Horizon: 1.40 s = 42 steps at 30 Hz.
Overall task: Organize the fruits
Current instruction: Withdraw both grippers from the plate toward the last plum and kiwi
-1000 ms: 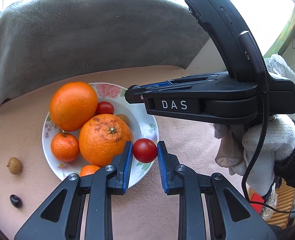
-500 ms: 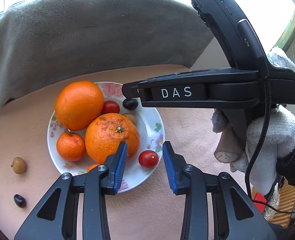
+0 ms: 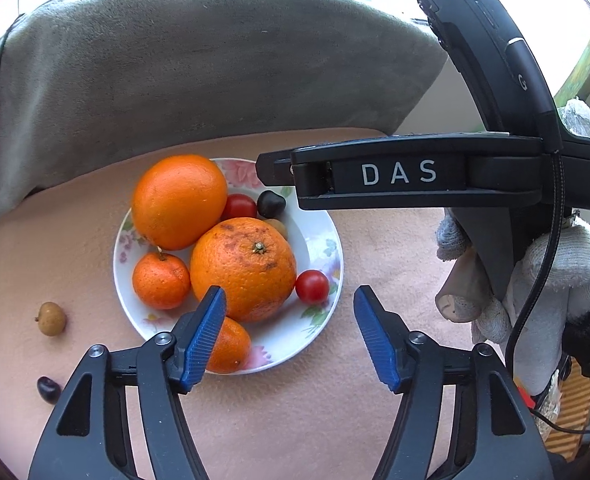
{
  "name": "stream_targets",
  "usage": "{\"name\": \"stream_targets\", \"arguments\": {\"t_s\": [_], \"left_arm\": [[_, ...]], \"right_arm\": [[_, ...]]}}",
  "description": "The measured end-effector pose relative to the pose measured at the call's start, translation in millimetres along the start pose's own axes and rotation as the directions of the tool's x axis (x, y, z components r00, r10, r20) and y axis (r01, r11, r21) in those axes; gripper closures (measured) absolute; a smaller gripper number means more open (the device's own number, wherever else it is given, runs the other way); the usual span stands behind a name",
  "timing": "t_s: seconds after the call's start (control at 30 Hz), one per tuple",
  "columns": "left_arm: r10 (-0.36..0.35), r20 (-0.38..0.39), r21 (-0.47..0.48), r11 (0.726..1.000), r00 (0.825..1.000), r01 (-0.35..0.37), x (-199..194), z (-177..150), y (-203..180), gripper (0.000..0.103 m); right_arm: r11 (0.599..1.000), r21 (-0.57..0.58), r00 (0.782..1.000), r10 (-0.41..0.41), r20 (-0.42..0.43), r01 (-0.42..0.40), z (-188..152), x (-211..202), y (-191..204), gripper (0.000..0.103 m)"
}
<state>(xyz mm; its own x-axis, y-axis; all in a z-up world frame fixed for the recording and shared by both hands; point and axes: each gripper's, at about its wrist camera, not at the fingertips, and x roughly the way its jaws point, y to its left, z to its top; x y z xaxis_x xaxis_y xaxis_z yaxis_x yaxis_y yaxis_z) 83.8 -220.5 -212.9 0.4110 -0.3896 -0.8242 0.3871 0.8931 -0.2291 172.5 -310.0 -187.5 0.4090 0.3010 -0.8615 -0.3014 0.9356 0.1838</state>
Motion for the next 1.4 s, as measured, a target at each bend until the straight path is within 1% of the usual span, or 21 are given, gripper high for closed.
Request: {"name": "stream_targets", "arguments": {"t_s": [0.23,0.43,0.63,0.77,0.8,0.87,1.0,1.17,1.27,1.4], "left_arm": [[0.014,0.009,-0.017,1.000,1.000,-0.014,-15,-6,15,0.035],[0.018,0.013,-0.017,1.000,1.000,-0.018,-28,-15,30,0.035],[0.025,0.017,-0.034,0.999,1.000,-0.024,-42,-24,46,0.035],[0.036,0.018,-0.059,0.998,0.999,-0.035,-54,-33,65,0.035],[0.040,0.015,-0.065,0.997,0.999,-0.039,-57,-28,65,0.035],[0.048,0.015,-0.082,0.996,0.999,-0.047,-59,-28,76,0.035],[0.069,0.018,-0.115,0.991,0.997,-0.066,-68,-39,98,0.035],[0.090,0.015,-0.173,0.981,0.996,-0.086,-71,-52,124,0.035],[0.090,0.015,-0.217,0.973,0.996,-0.085,-72,-62,140,0.035],[0.098,0.005,-0.246,0.965,0.995,-0.093,-74,-76,156,0.037]], "right_arm": [[1.000,0.003,1.000,-0.017,0.007,0.017,0,-5,8,0.021],[0.999,0.031,1.000,-0.011,0.023,0.010,1,-13,14,0.020],[0.999,0.039,0.999,0.002,0.033,-0.003,2,-16,30,0.020],[0.999,0.024,0.999,0.019,0.043,-0.020,6,-15,48,0.020],[0.999,0.021,0.999,0.026,0.043,-0.027,7,-14,54,0.020],[0.999,0.013,0.998,0.038,0.041,-0.039,10,-12,65,0.020],[0.998,-0.011,0.998,0.062,0.032,-0.062,12,-6,86,0.020],[0.996,-0.031,0.996,0.088,0.013,-0.087,10,4,110,0.020],[0.994,-0.042,0.995,0.102,0.005,-0.102,7,9,122,0.020],[0.990,-0.056,0.992,0.125,-0.011,-0.126,7,19,139,0.020]]}}
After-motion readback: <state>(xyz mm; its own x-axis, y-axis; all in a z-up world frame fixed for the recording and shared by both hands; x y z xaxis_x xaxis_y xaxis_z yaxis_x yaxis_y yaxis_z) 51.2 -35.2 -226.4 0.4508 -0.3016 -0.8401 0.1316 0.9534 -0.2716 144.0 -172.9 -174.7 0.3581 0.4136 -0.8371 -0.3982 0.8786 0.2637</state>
